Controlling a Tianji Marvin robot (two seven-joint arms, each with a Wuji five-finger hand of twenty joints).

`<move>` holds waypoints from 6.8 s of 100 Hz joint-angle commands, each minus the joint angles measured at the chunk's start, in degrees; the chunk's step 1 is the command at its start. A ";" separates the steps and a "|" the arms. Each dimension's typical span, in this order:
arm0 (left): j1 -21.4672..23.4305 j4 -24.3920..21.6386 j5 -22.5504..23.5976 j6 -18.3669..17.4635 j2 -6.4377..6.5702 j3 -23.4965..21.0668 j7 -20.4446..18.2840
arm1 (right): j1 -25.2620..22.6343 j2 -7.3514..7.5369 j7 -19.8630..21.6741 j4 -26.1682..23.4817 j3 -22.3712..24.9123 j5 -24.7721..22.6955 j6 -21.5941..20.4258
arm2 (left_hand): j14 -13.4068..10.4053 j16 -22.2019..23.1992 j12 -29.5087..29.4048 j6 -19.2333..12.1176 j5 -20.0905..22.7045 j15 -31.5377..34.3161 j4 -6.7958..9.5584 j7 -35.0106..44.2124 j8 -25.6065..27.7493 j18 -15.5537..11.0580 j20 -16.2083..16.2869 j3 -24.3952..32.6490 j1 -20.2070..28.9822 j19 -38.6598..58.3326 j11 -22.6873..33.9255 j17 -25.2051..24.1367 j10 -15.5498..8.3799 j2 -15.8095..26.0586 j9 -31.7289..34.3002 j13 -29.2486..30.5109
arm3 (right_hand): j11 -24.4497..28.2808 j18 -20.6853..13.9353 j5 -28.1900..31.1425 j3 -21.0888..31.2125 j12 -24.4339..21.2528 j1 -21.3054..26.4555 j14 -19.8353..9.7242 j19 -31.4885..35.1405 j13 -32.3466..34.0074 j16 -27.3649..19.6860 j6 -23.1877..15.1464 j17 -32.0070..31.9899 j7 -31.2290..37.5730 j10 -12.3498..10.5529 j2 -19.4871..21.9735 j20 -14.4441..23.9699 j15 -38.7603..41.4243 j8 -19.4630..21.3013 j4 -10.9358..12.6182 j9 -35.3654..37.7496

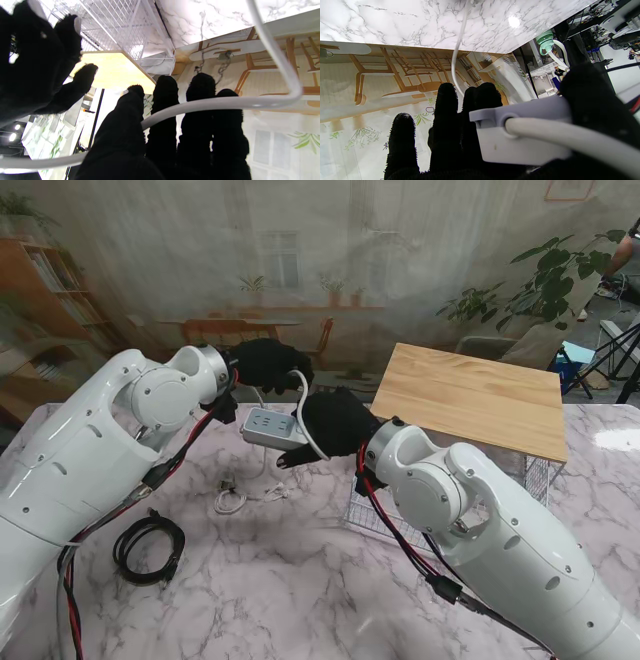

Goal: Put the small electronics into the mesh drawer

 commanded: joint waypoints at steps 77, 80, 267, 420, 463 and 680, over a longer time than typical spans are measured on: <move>0.76 5.92 -0.70 -1.09 -0.45 3.21 -0.78 | -2.91 -1.16 -4.52 -3.50 4.30 2.36 2.69 | -0.94 -15.88 -32.49 4.90 -16.38 -22.29 2.92 -31.36 -26.13 -5.71 -4.16 -2.80 -14.51 -14.67 -31.41 -12.92 2.78 -1.53 -32.00 -17.76 | 3.13 0.84 5.70 22.51 1.17 8.67 -0.13 -0.45 0.47 1.09 -8.38 -0.70 4.46 -2.14 10.24 -0.32 4.76 1.17 0.60 1.89; 0.79 6.08 -0.44 -1.25 -0.36 3.10 -0.92 | -2.91 -1.18 -4.57 -3.48 4.33 2.41 2.79 | -0.91 -16.10 -33.89 5.19 -17.71 -22.77 2.92 -32.77 -27.18 -5.92 -4.27 -2.73 -15.71 -15.08 -32.55 -13.53 3.29 -2.05 -35.53 -18.92 | 3.17 0.87 5.68 22.51 1.18 8.70 -0.08 -0.46 0.47 1.10 -8.24 -0.73 4.41 -2.16 10.26 -0.33 4.78 1.15 0.60 1.92; 7.21 4.16 4.17 -8.15 -0.19 -5.46 5.59 | 2.86 -2.49 -6.18 -1.15 3.22 5.58 9.92 | -6.56 -20.02 -28.86 0.81 6.20 -16.27 0.58 -5.30 -19.25 -12.04 -3.14 -4.46 3.37 -7.32 -18.67 -1.81 -0.97 3.53 -3.11 -3.07 | 3.51 0.66 5.53 22.12 1.28 8.91 -0.07 -0.77 -0.01 1.24 -7.93 -1.05 4.06 -2.06 10.74 -0.25 5.15 1.56 0.60 1.39; 8.72 0.84 0.82 -11.96 2.15 -0.89 -4.38 | 7.30 -4.04 -9.52 5.54 1.41 7.27 15.97 | -3.35 -15.01 -25.28 2.57 5.55 -12.75 0.30 -3.89 -18.64 -9.44 -3.14 -0.38 4.85 -5.23 -16.84 -2.46 0.16 2.95 -1.99 -3.04 | 4.22 0.37 4.36 20.53 0.93 9.65 -0.13 -1.37 -0.85 1.33 -7.93 -1.52 4.35 -2.00 11.65 0.12 5.67 1.32 0.50 0.44; 7.90 -3.83 1.44 -18.70 5.01 4.44 -12.31 | 7.86 -4.43 -10.75 7.90 1.04 7.16 17.30 | -3.31 -12.91 -22.90 1.22 5.86 -11.07 0.38 -1.82 -16.51 -9.84 -2.81 -0.62 4.85 -4.04 -15.25 -1.34 -0.41 2.60 -0.86 -2.02 | 4.60 0.14 4.16 20.15 0.87 10.03 -0.02 -1.74 -1.27 1.43 -7.28 -1.90 4.59 -1.80 11.78 0.24 5.99 1.08 0.50 0.14; 7.23 -14.91 3.36 -12.73 1.92 -14.70 -3.55 | 5.44 -3.77 -9.93 10.49 -8.60 3.33 4.73 | -6.78 -0.10 -2.11 -0.11 6.52 6.30 1.47 2.47 -6.89 -7.65 2.90 0.39 4.84 9.59 -1.18 8.54 0.15 1.75 4.93 8.80 | 4.44 0.44 4.37 20.28 0.63 9.44 -0.30 -2.03 -0.69 1.14 -8.17 -1.64 4.79 -2.38 11.57 0.87 5.63 0.81 0.54 0.70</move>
